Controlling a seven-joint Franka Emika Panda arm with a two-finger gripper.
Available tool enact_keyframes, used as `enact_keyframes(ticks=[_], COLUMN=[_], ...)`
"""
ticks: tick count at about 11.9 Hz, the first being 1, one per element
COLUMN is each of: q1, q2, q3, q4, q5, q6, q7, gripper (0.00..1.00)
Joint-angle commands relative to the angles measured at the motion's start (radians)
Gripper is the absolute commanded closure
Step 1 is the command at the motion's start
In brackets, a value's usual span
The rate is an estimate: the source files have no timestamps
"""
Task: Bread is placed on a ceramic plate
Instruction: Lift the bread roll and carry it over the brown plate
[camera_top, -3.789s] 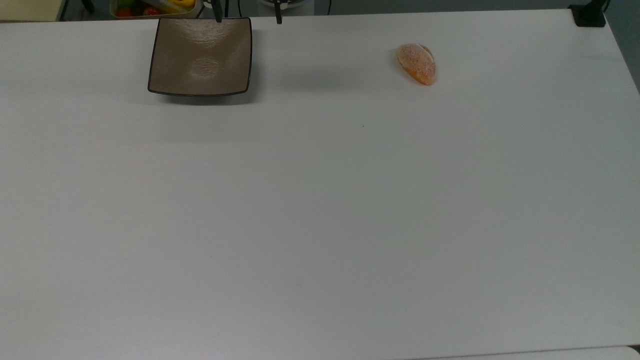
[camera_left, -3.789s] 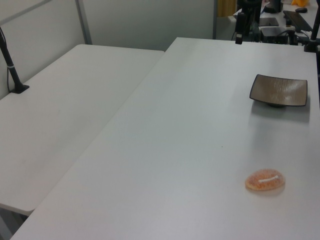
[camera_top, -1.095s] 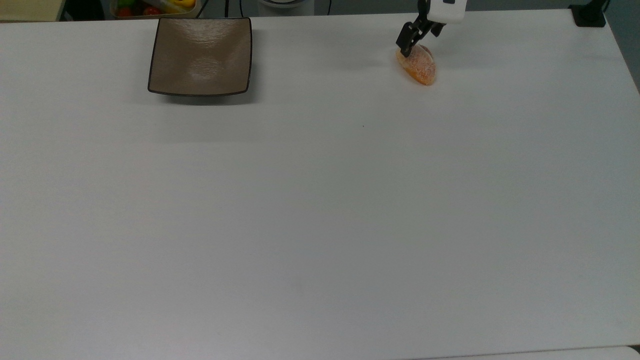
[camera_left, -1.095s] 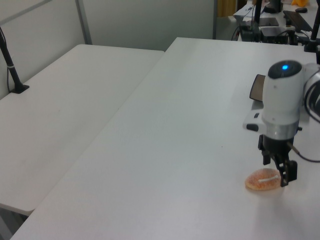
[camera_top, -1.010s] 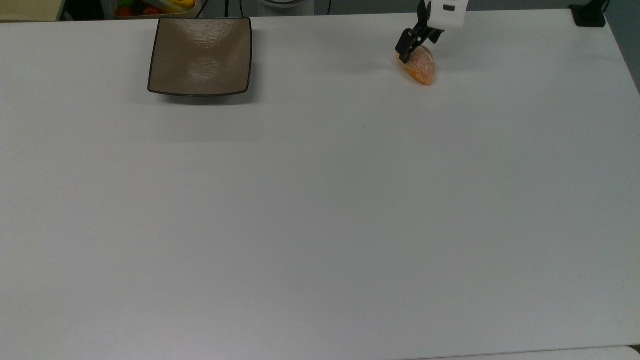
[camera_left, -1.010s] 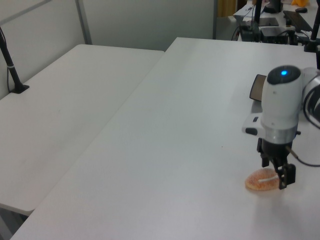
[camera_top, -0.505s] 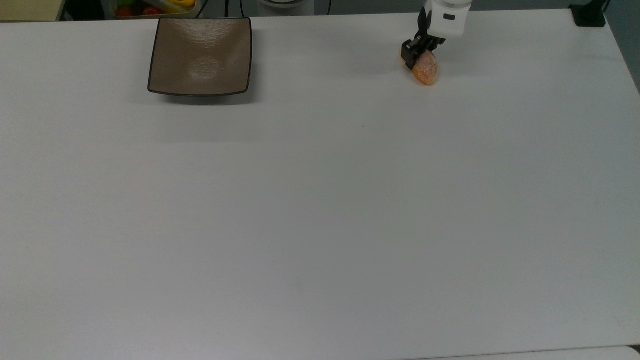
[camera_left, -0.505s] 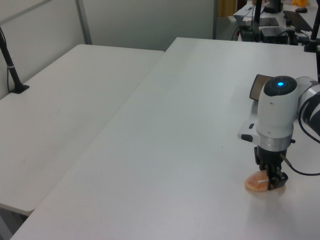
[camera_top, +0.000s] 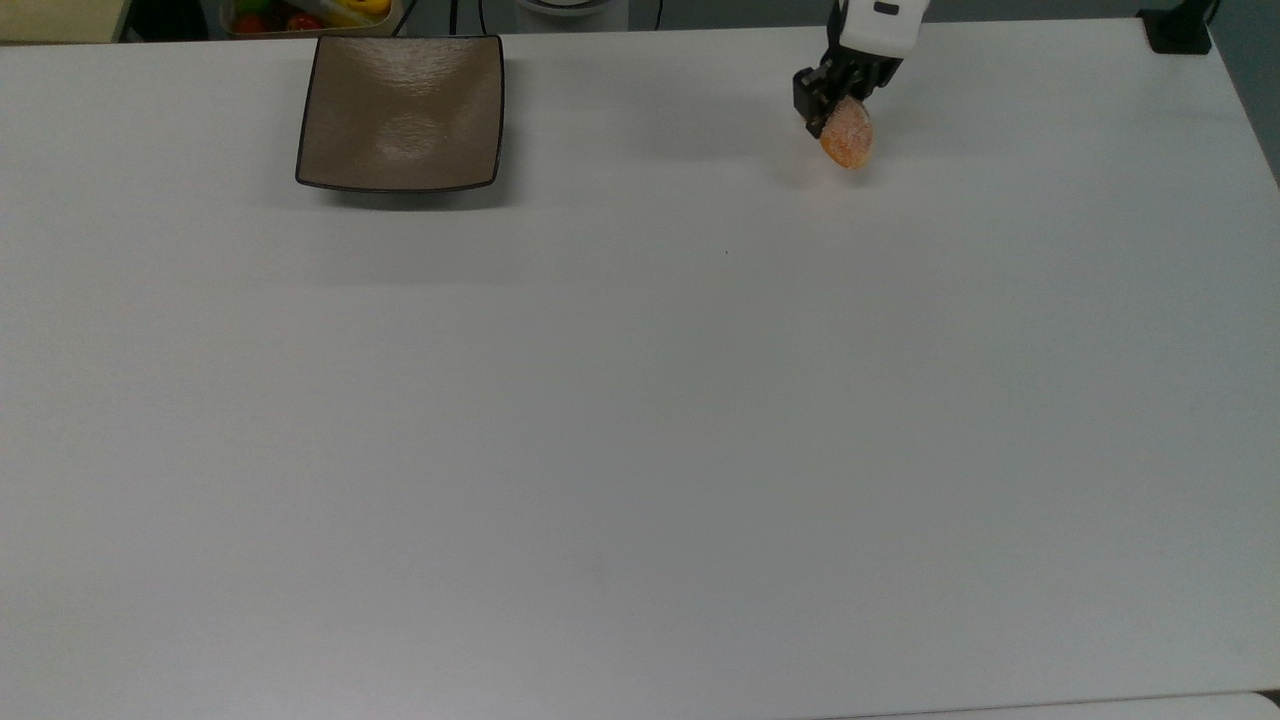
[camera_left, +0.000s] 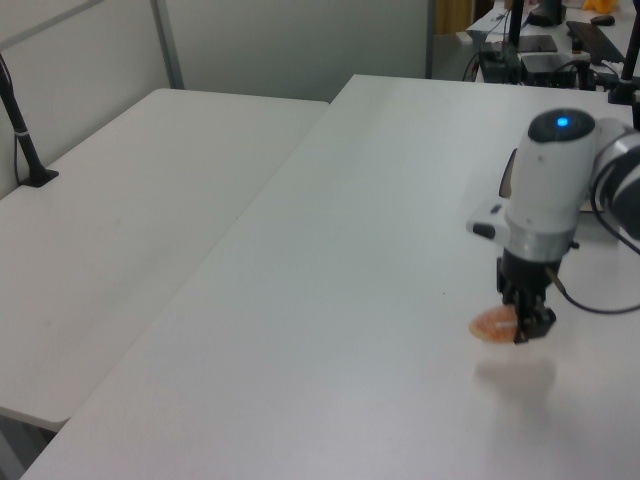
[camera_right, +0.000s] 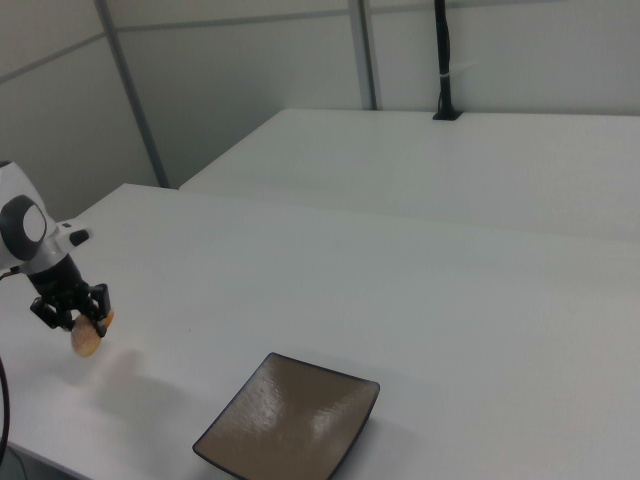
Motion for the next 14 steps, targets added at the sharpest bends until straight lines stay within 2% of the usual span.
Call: enact_keyframes(ticks=[1,3,6,11,14], q1=[-0.08,-0.114,-0.143,-0.177,-0.196], q2=[-0.115,-0.145,-0.168,-0.188,-0.186], q3=[-0.009,-0.06,-0.187,-0.348,-0.37], q4=[-0.013,-0.013,-0.01,0.02,0.03], q5=[-0.014,-0.014,-0.028,-0.04,-0.051], q6=[-0.065,-0.089,-0.091,-0.215,-0.263], q7=[0.008,0.005,-0.01,-0.125,-0.138], gripper=[0.55,0.55,0.55,0.55,0.55])
